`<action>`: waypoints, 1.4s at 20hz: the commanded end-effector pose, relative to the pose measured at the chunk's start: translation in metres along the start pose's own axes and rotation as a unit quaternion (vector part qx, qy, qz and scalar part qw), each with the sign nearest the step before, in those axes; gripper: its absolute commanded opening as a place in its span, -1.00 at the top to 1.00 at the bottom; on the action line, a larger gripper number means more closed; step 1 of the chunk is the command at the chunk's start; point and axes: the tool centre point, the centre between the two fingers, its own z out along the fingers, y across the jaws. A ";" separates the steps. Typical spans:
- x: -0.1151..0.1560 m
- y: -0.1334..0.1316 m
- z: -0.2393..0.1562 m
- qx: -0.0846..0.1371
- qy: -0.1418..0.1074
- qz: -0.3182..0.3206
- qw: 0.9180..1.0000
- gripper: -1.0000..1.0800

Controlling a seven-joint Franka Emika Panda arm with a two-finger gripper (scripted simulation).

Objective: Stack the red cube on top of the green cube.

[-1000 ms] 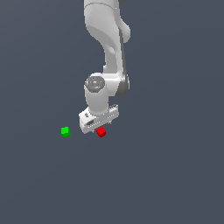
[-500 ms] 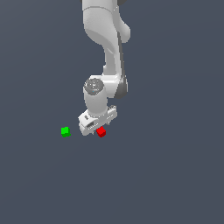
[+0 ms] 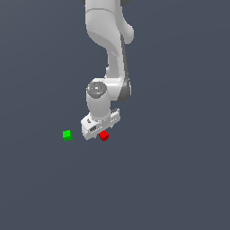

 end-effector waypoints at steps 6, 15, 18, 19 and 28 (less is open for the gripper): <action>-0.001 -0.001 0.032 0.000 0.000 0.000 1.000 -0.92; 0.000 0.000 0.045 0.000 0.000 0.001 1.000 1.00; 0.000 0.000 0.045 0.000 0.000 0.001 1.000 1.00; 0.000 0.000 0.045 0.000 0.000 0.001 1.000 1.00; 0.000 0.000 0.040 0.000 0.000 0.001 1.000 1.00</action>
